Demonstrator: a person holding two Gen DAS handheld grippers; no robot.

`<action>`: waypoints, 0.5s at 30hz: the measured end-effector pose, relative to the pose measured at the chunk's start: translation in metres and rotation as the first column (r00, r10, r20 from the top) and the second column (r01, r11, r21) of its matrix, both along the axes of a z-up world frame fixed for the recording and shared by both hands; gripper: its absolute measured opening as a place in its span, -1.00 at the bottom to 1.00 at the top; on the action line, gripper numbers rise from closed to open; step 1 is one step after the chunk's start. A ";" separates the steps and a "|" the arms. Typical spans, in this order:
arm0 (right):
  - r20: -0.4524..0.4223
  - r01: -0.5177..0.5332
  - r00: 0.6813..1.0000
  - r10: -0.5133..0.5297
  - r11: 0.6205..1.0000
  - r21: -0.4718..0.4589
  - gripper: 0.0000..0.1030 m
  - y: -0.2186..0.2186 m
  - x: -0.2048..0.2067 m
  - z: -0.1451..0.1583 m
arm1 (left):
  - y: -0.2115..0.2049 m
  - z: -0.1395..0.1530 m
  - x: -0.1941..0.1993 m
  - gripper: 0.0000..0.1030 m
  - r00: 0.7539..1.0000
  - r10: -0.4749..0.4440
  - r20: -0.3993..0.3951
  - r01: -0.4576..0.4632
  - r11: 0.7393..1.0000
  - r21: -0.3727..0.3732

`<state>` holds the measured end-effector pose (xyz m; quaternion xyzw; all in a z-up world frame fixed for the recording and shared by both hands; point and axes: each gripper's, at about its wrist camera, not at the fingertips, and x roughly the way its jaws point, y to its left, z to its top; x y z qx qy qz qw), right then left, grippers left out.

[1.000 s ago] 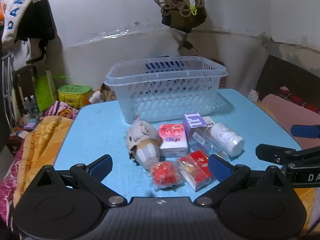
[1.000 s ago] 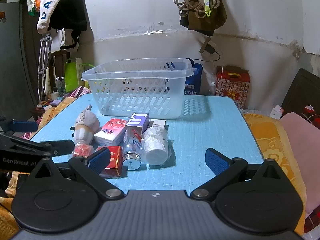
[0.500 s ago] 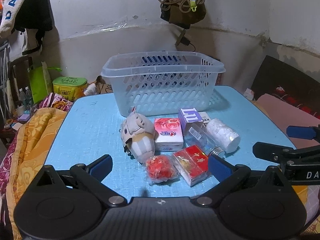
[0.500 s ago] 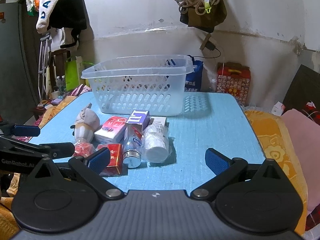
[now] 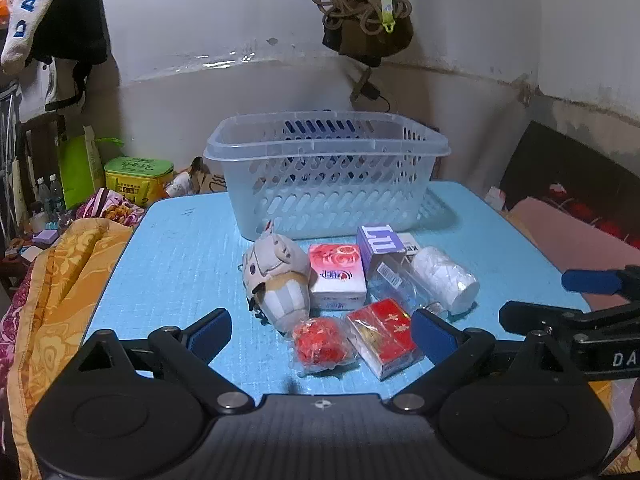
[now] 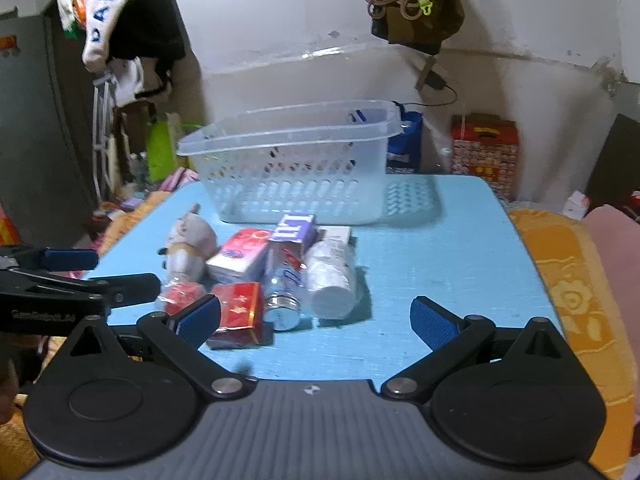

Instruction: Organize objects

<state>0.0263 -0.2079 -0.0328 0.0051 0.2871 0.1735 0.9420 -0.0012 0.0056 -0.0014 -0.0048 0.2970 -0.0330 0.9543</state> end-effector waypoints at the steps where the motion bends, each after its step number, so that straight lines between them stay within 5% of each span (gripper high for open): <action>1: 0.015 -0.006 1.000 0.006 1.000 0.004 1.00 0.000 -0.002 0.000 | 0.000 0.000 0.000 0.91 1.000 0.001 0.003 -0.001 1.000 0.006; 15: 0.062 -0.027 0.998 0.030 0.999 -0.041 1.00 0.003 -0.006 0.004 | -0.003 -0.007 0.004 0.93 0.999 0.003 -0.037 0.000 0.998 0.059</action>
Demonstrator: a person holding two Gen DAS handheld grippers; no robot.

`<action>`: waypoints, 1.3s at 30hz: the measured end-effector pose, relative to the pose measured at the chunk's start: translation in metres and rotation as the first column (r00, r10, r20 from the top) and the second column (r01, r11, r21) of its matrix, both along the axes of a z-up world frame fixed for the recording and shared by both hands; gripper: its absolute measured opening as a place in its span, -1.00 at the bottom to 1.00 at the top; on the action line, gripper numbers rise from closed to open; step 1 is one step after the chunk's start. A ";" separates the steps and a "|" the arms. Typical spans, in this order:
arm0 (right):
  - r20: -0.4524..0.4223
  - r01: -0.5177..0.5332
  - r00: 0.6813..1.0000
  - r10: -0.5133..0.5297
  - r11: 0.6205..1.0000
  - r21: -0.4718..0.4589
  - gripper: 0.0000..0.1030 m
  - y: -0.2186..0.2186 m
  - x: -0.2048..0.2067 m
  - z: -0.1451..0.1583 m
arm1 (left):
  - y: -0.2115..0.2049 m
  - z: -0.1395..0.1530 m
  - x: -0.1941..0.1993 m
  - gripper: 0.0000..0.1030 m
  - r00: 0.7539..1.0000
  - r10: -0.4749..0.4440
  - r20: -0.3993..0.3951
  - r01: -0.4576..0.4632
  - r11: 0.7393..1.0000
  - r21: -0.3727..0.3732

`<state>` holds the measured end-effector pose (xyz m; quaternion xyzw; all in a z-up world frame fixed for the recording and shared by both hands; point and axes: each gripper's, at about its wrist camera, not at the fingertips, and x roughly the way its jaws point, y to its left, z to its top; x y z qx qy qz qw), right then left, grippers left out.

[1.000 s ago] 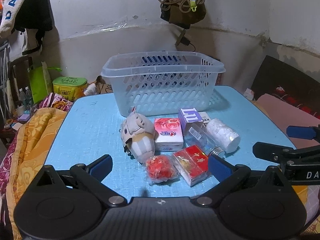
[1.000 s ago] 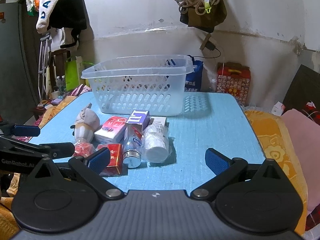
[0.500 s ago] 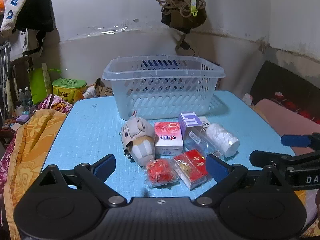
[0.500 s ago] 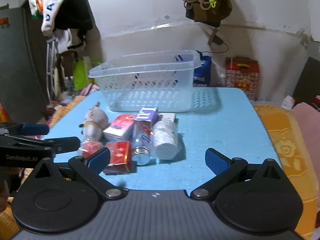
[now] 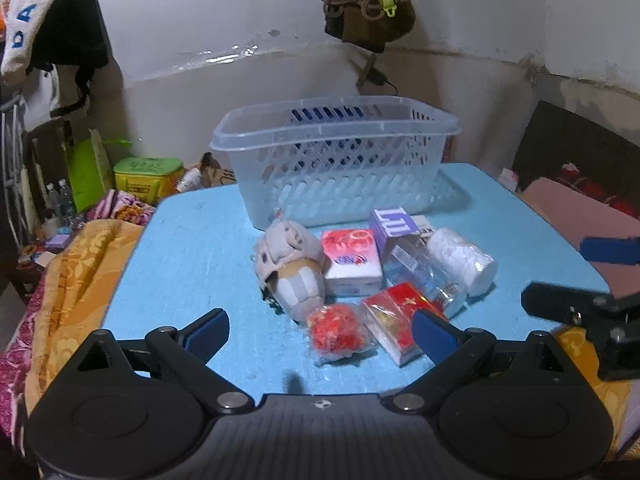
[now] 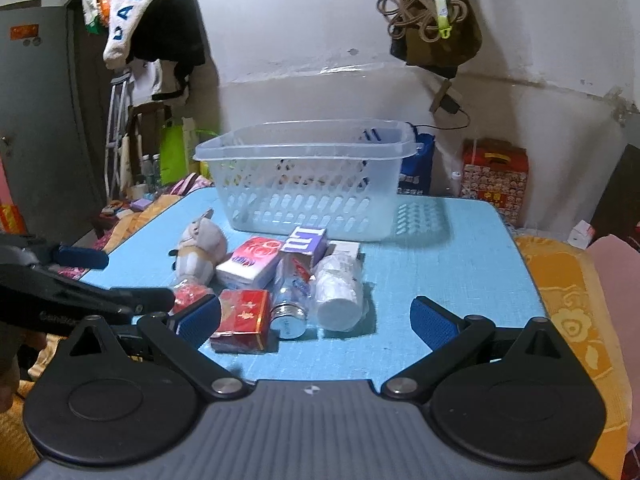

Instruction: Organize objects

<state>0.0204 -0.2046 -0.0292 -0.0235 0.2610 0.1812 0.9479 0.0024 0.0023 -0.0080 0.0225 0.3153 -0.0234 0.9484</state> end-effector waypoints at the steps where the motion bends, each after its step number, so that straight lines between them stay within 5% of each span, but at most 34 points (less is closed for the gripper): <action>1: 0.000 0.003 1.000 -0.003 1.000 0.002 1.00 -0.001 0.000 0.000 | 0.000 0.000 -0.001 0.93 1.000 -0.008 0.002 0.008 1.000 -0.012; 13: -0.017 0.007 1.000 -0.007 1.000 0.015 1.00 -0.003 0.002 0.000 | 0.006 0.005 -0.004 0.92 1.000 0.019 0.024 -0.017 0.998 -0.064; 39: 0.006 0.004 1.000 -0.004 0.998 0.057 1.00 -0.007 0.001 0.003 | 0.002 0.005 -0.006 0.92 1.000 0.003 0.023 -0.002 0.999 -0.041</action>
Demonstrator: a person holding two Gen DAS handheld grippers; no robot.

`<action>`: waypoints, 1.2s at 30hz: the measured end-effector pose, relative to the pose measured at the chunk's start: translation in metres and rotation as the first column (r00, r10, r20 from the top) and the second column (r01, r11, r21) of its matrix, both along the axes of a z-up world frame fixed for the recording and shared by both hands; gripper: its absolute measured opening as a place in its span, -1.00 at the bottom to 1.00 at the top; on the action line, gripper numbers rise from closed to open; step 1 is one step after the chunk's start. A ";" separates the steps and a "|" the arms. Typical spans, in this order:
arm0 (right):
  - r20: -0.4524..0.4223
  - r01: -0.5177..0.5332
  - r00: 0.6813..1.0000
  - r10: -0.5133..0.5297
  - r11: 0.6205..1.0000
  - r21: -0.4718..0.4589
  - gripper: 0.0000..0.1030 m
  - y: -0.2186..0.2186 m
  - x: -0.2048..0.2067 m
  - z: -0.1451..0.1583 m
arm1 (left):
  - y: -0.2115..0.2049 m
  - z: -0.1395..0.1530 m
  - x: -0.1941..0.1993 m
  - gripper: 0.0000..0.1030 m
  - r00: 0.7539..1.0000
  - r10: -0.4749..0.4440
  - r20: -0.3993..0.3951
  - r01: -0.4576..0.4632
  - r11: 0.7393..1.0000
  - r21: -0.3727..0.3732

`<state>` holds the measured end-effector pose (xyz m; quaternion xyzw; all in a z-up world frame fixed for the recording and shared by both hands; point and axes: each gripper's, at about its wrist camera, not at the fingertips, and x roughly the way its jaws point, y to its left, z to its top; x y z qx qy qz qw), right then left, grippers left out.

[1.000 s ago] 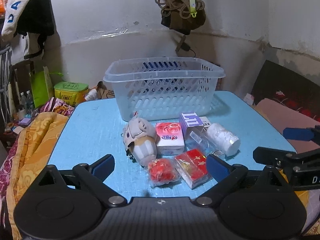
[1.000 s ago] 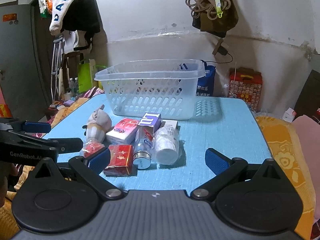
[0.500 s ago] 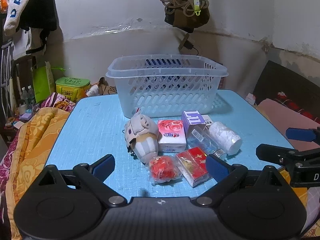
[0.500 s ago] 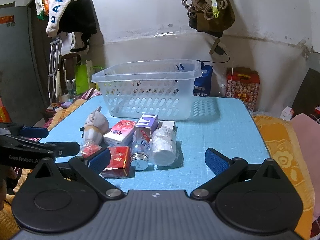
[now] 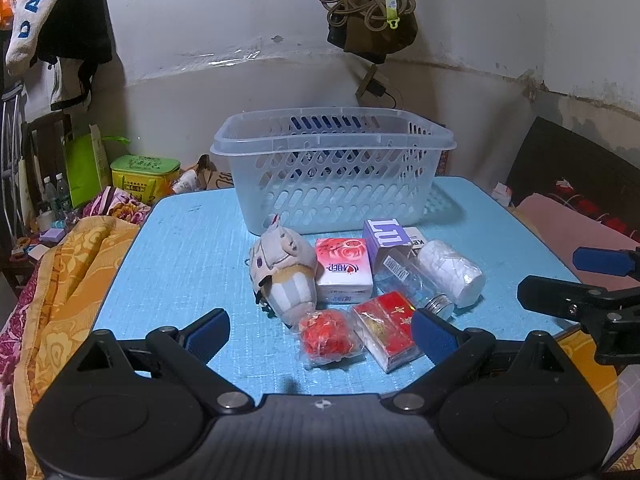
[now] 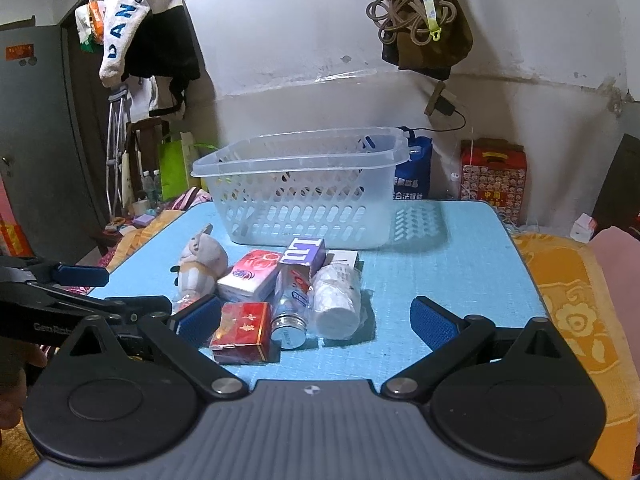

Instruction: Organize objects

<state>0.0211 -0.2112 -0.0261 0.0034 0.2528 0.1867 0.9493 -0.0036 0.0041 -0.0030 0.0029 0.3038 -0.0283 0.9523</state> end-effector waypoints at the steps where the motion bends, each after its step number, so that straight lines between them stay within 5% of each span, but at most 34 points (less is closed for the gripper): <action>1: 0.001 0.001 1.000 -0.001 1.000 0.003 1.00 -0.001 0.000 0.000 | 0.000 0.000 0.000 0.92 1.000 0.000 0.000 0.000 1.000 -0.001; 11: 0.070 -0.044 0.997 0.037 0.994 0.100 1.00 -0.009 -0.008 0.006 | 0.016 0.007 -0.002 0.87 0.999 0.006 0.046 -0.003 0.998 -0.068; 21: -0.005 -0.008 1.000 0.009 0.991 0.131 1.00 -0.015 0.005 -0.004 | 0.039 -0.001 0.014 0.74 0.998 -0.057 -0.009 0.055 0.989 -0.137; 29: -0.042 0.016 0.999 -0.012 0.994 0.105 1.00 -0.014 0.014 -0.016 | 0.030 -0.016 0.026 0.71 0.993 -0.106 -0.057 0.104 0.994 -0.039; 32: 0.005 0.041 0.999 -0.042 0.997 0.068 1.00 -0.010 0.016 -0.026 | 0.029 -0.020 0.023 0.71 0.990 -0.126 -0.057 0.124 0.992 -0.036; 36: 0.173 0.059 0.983 -0.054 0.998 -0.023 1.00 -0.005 0.012 -0.040 | 0.037 -0.026 0.024 0.71 0.993 -0.107 -0.055 0.106 0.994 -0.033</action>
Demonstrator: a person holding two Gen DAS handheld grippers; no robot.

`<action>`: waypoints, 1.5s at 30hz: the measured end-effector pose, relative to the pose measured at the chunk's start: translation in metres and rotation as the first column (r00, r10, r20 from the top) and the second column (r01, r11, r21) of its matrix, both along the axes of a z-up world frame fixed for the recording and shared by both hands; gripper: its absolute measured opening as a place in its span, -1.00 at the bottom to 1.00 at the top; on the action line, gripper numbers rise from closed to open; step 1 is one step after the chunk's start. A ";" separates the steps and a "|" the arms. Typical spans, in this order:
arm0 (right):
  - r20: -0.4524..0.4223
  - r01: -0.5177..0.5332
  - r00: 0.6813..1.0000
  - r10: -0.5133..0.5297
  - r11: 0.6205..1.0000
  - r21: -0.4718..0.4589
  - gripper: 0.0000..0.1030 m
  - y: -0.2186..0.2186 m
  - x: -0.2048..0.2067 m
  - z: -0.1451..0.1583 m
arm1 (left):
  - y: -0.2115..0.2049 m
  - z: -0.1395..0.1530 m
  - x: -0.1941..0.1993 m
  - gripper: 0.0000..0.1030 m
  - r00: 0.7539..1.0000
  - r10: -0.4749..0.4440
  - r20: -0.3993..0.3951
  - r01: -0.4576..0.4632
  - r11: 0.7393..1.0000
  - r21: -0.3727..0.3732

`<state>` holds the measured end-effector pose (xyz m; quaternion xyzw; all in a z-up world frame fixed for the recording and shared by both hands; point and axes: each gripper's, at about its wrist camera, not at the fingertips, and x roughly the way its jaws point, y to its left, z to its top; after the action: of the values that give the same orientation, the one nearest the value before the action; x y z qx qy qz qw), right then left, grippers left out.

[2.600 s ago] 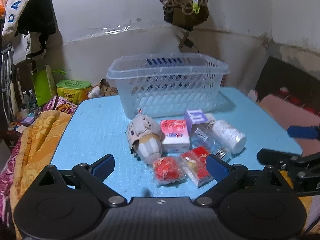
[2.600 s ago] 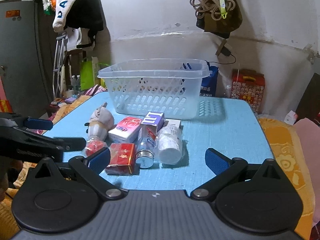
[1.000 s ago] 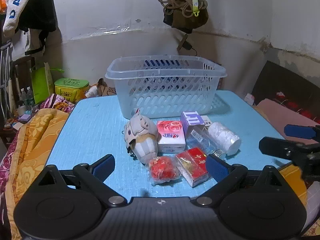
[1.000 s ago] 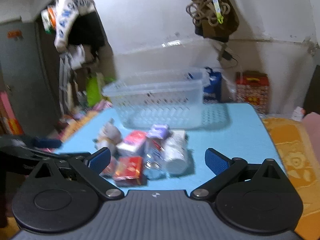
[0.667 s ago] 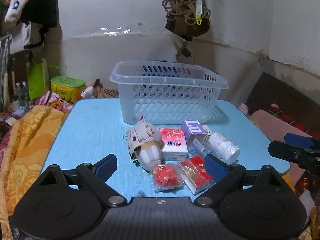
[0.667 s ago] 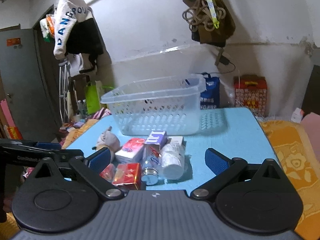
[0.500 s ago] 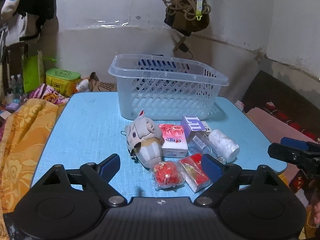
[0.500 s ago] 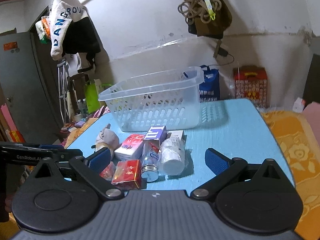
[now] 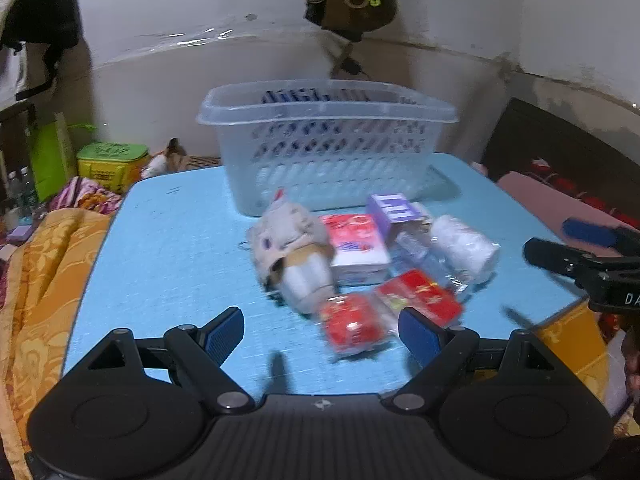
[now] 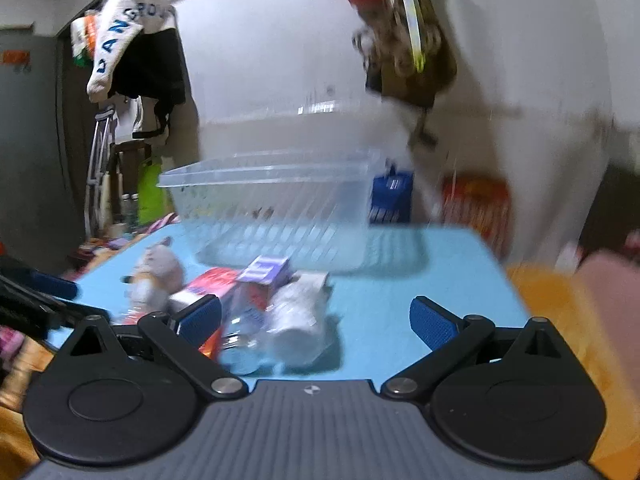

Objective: Organize objects
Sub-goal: 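Grasp the white wrapped roll with the right tool while the left tool grasps the red candy bag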

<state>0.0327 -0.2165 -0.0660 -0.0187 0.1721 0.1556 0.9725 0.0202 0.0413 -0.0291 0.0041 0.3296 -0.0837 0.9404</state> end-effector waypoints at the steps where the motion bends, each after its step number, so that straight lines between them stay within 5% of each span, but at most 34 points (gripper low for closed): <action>1: 0.012 0.007 1.000 -0.007 1.000 -0.007 1.00 0.000 0.000 -0.001 | 0.004 -0.002 0.001 0.71 1.000 0.011 -0.004 -0.011 1.000 0.000; 5: 0.002 0.015 1.000 -0.015 0.999 0.032 1.00 -0.006 0.005 0.001 | 0.018 -0.005 0.005 0.71 0.998 0.064 0.006 -0.064 0.998 -0.004; 10: -0.115 0.014 0.993 -0.005 0.997 0.075 1.00 -0.011 0.014 0.000 | 0.014 -0.007 0.008 0.71 0.999 0.041 -0.008 -0.041 0.999 0.001; 16: -0.252 -0.008 0.966 0.051 0.985 0.171 0.55 -0.022 0.023 0.002 | 0.004 -0.008 0.013 0.63 0.998 0.027 -0.051 -0.029 0.999 -0.026; 25: -0.272 -0.028 0.959 0.074 0.985 0.170 0.58 -0.019 0.021 0.001 | -0.007 -0.015 0.020 0.51 0.997 0.026 -0.075 -0.027 0.999 -0.021; 38: -0.264 0.008 0.965 0.000 1.000 0.029 0.50 0.008 0.051 -0.010 | -0.019 -0.022 0.024 0.59 0.998 0.006 -0.058 -0.004 0.999 0.035; 45: -0.339 0.000 0.940 0.040 0.993 0.118 0.30 0.005 0.067 -0.021 | -0.020 -0.026 0.021 0.63 1.000 -0.021 -0.023 0.021 0.999 0.031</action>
<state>0.1001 -0.2120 -0.0868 0.0635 0.3282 0.1760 0.9259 0.0409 0.0214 -0.0549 0.0212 0.3413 -0.0885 0.9356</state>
